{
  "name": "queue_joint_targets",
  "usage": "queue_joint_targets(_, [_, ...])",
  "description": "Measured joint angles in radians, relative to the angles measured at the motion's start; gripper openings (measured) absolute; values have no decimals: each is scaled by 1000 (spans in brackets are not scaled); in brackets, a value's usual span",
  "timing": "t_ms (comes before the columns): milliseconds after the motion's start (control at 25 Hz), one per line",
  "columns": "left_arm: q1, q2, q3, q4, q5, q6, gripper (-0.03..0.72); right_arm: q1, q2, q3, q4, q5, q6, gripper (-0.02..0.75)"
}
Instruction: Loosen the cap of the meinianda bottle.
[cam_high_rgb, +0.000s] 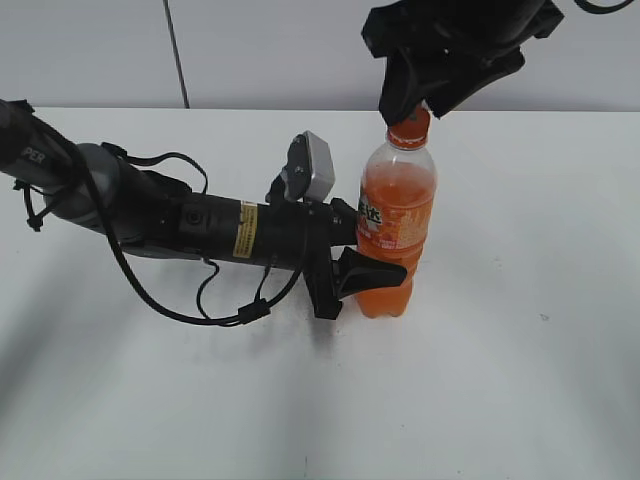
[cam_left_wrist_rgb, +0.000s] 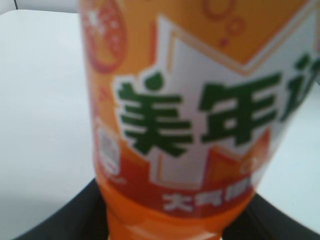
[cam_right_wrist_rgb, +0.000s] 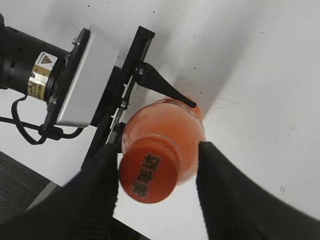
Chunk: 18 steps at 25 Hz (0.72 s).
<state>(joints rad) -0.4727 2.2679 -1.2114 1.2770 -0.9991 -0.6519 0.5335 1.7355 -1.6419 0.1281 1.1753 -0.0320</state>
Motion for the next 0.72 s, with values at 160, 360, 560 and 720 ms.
queue_joint_targets(160, [0, 0, 0, 0, 0, -1, 375, 0, 0, 0, 6, -1, -13, 268])
queue_joint_targets(360, [0, 0, 0, -1, 0, -2, 375, 0, 0, 0, 8, -2, -23, 284])
queue_joint_targets(560, [0, 0, 0, -1, 0, -2, 375, 0, 0, 0, 11, 8, -92, 266])
queue_joint_targets(720, [0, 0, 0, 1, 0, 0, 375, 0, 0, 0, 16, 15, -434, 266])
